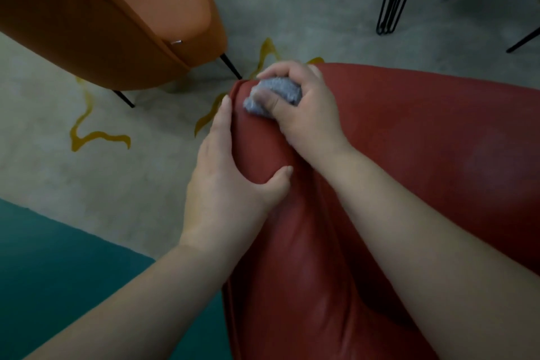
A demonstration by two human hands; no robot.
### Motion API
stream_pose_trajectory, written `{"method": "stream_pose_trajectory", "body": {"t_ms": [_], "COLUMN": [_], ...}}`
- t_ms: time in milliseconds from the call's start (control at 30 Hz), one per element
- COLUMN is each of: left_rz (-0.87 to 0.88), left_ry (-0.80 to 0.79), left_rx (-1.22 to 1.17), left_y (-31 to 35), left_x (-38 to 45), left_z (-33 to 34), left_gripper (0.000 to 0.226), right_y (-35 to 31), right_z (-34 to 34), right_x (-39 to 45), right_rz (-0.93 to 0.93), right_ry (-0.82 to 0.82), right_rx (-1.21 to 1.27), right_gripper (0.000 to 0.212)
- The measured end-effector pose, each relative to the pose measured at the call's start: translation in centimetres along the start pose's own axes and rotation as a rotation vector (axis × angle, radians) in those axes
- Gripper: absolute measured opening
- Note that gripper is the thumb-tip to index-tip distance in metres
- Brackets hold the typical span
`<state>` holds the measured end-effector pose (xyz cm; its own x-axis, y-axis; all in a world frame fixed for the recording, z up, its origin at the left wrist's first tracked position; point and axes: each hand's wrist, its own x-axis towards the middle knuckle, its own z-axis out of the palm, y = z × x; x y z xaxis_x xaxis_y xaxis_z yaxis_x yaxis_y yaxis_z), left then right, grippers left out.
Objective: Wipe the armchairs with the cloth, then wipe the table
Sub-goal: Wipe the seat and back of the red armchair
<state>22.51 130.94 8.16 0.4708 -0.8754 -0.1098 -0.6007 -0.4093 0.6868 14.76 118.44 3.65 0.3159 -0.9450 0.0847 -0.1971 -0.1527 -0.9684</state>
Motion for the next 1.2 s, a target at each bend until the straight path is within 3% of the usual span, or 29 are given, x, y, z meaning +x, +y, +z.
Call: {"method": "stream_pose_trajectory", "body": {"t_ms": [100,167,333,433,567,667,867,1100,1200], "left_rz": [0.006,0.004,0.002,-0.002,0.01,-0.002,0.0,0.009,-0.01], "left_ry": [-0.001,-0.002,0.0,0.005,0.014,0.015,0.017,0.042,0.035], "left_rx": [0.004,0.001,0.008,0.033,0.057,0.072,0.076,0.102,0.087], "left_y": [0.1,0.2,0.4,0.3,0.3,0.3,0.3,-0.1,-0.1], "left_x": [0.0,0.0,0.0,0.0,0.0,-0.1,0.0,0.0,0.0], "left_z": [-0.1,0.0,0.0,0.0,0.1,0.1,0.2,0.4,0.3], "left_gripper": [0.106,0.105,0.105,0.105,0.104,0.104,0.103,0.101,0.101], "right_y": [0.9,1.5,1.1,0.4,1.7,2.8,1.5,1.2,1.2], "right_z": [0.1,-0.1,-1.7,-1.0,0.0,-0.4,-2.6,-1.1,-1.4], "right_x": [3.3,2.9,-4.5,-2.7,3.4,2.2,-7.6,-0.8,-3.1], "right_rz": [0.239,0.3,0.16,0.083,0.248,0.314,0.296,0.298,0.29], "right_ry": [0.1,0.108,0.065,0.014,0.064,0.062,0.028,0.102,0.092], "right_rx": [0.076,0.074,0.043,0.013,-0.002,0.001,0.07,-0.034,-0.021], "right_gripper": [0.011,0.011,0.015,0.009,0.009,0.011,0.009,0.01,0.013]}}
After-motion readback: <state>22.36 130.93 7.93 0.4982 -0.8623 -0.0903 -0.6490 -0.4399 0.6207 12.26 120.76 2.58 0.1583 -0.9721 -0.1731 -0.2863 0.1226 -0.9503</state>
